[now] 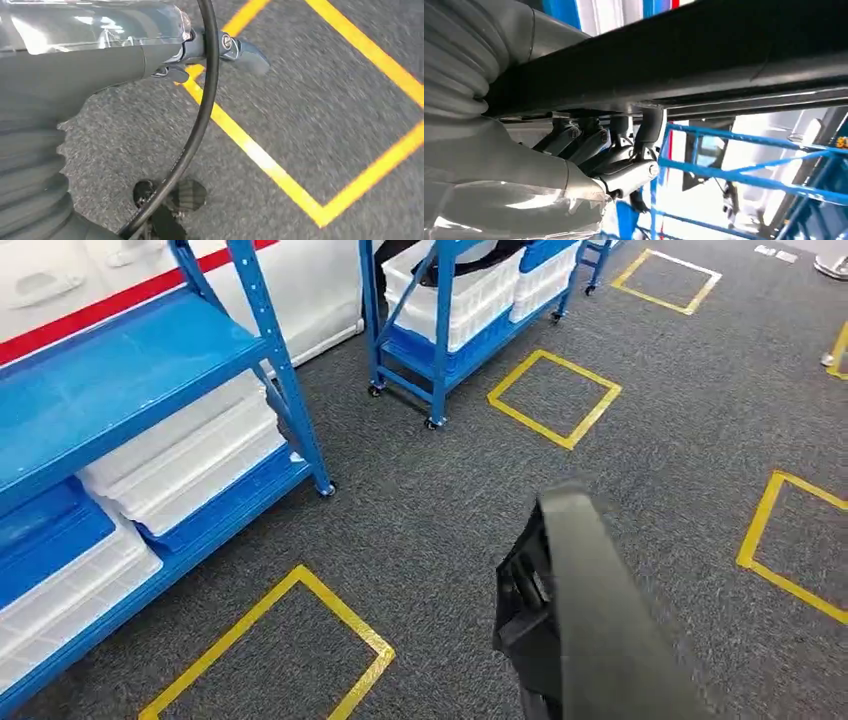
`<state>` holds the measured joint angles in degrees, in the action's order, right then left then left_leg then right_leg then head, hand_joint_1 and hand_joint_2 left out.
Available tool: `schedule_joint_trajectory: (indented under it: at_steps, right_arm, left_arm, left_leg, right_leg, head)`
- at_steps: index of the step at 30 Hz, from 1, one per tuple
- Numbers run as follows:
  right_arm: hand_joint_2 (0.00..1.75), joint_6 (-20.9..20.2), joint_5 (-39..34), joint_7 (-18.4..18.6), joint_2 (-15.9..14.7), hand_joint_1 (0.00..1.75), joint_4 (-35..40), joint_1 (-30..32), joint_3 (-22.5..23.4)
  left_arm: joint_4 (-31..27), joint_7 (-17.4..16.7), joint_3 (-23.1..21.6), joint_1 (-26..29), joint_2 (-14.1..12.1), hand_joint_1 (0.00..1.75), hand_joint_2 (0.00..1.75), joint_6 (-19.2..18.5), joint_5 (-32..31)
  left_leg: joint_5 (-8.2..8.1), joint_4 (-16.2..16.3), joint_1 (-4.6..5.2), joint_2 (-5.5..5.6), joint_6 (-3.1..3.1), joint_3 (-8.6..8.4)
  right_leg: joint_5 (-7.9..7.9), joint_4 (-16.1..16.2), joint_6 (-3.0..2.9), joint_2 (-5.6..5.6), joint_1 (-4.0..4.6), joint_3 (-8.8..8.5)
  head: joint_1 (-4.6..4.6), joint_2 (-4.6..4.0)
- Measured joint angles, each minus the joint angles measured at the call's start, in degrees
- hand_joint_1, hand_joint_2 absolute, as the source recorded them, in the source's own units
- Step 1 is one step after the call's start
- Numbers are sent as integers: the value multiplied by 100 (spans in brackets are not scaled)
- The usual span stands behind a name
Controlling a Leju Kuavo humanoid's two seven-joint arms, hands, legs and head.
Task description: Take the parts from the cabinet and place them on the table.
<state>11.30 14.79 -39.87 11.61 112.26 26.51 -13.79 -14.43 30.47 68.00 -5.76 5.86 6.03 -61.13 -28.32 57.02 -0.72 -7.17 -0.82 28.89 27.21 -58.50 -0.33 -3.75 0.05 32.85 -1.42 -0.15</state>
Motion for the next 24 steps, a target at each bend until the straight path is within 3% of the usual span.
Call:
schedule_joint_trajectory:
  at_steps: [1,2,3,4,6,7,8,9,10,11,12,13,16,17,18,19,20,22,23,24]
  right_arm:
    - [175,0,73,2,-22,175,11,6,15]
    - [175,7,151,6,-37,175,28,4,35]
    - [175,13,219,7,-48,175,28,1,48]
    - [175,13,263,11,-55,175,26,-27,63]
    - [175,11,300,17,-70,175,24,-43,70]
    - [175,11,309,17,-79,175,22,-41,79]
    - [175,11,315,20,-92,175,15,-39,88]
    - [175,11,322,20,-98,175,11,-40,96]
    - [175,11,324,22,-103,175,9,-42,105]
    - [175,11,326,22,-105,175,9,-44,109]
    - [175,11,326,22,-107,175,9,-45,116]
    - [175,11,326,24,-114,175,9,-55,127]
    - [175,52,394,24,-129,175,9,-35,142]
    - [175,81,451,24,-131,175,9,-33,155]
    - [175,96,507,24,-138,175,0,-16,184]
    - [175,76,523,31,-140,175,-7,-23,197]
    - [175,-7,523,42,-142,175,-26,-24,223]
    - [175,-138,606,68,-144,175,-72,10,271]
    - [175,-164,661,90,-144,175,-107,24,289]
    - [175,-184,753,116,-147,175,-158,30,293]
  left_arm:
    - [0,2,-38,-35,13,0,175,-2,-60]
    - [0,7,-100,-60,24,0,175,-2,-131]
    - [0,9,-142,-88,28,0,175,0,-195]
    - [0,11,-177,-93,31,0,175,2,-247]
    - [0,9,-239,-76,31,0,175,11,-254]
    - [0,7,-256,-69,31,0,175,13,-263]
    - [0,7,-262,-66,31,0,175,15,-265]
    - [0,7,-273,-68,31,0,175,17,-267]
    - [0,7,-287,-75,31,0,175,18,-267]
    - [0,9,-300,-80,31,0,175,18,-267]
    - [0,9,-306,-75,28,0,175,20,-269]
    - [0,9,-308,-73,26,0,175,20,-269]
    - [0,28,-348,-92,26,0,175,28,-313]
    - [2,59,-383,-105,35,0,175,28,-342]
    - [2,98,-411,-122,44,0,175,37,-385]
    - [0,184,-431,-122,44,0,175,90,-427]
    - [0,298,-461,-119,44,0,175,186,-442]
    - [0,433,-512,-182,37,0,175,219,-409]
    - [0,481,-529,-259,28,0,175,205,-381]
    - [-2,575,-544,-360,15,0,175,190,-317]
  left_leg:
    - [3,-16,-4,-67,-28,-24]
    - [-41,-2,-18,-92,-67,-13]
    - [-163,133,-42,236,-90,7]
    - [-386,449,-50,471,-86,132]
    - [-868,1431,-54,662,-105,582]
    - [-960,1801,-53,678,-109,766]
    - [-882,1867,-53,681,-101,818]
    - [-661,1619,-53,688,-86,726]
    - [-387,1183,-54,709,-69,534]
    - [-111,653,-56,802,-50,308]
    - [40,208,-61,1102,-17,141]
    - [-34,87,-74,1248,-2,103]
    - [-31,114,-14,1058,57,100]
    - [17,42,-66,988,119,86]
    - [48,11,-66,891,152,66]
    - [48,2,-58,821,198,65]
    - [44,2,-43,735,209,70]
    - [34,5,-27,561,221,80]
    - [29,9,-25,489,216,81]
    - [21,9,-25,422,205,75]
  right_leg:
    - [-9,14,-36,75,11,14]
    - [-63,91,-107,154,-64,-29]
    - [-86,120,-135,198,-64,-35]
    - [-104,122,-168,261,-68,-22]
    - [-117,116,-190,434,-57,6]
    - [-119,110,-192,528,-46,14]
    - [-119,96,-192,621,-40,14]
    - [-118,83,-190,710,-38,8]
    - [-113,67,-183,796,-38,1]
    - [-106,44,-172,877,-38,-1]
    - [-94,14,-152,944,-50,22]
    - [-78,-49,-102,1017,-18,70]
    - [-138,-7,30,1220,-82,134]
    - [-147,-17,70,1251,-62,152]
    - [-74,-116,66,892,-57,178]
    - [120,-368,85,588,-39,310]
    - [363,-786,109,470,-49,520]
    - [672,-1560,145,432,-82,916]
    - [650,-1683,158,426,-93,983]
    - [504,-1550,165,405,-98,916]
  head:
    - [0,0]
    - [-2,0]
    - [0,0]
    - [-2,0]
    - [-2,0]
    - [-2,0]
    - [-2,0]
    - [-2,0]
    - [-2,0]
    - [-2,0]
    - [-2,0]
    - [0,0]
    - [0,0]
    - [-2,0]
    - [0,0]
    - [0,0]
    - [0,0]
    - [0,0]
    - [0,0]
    - [0,0]
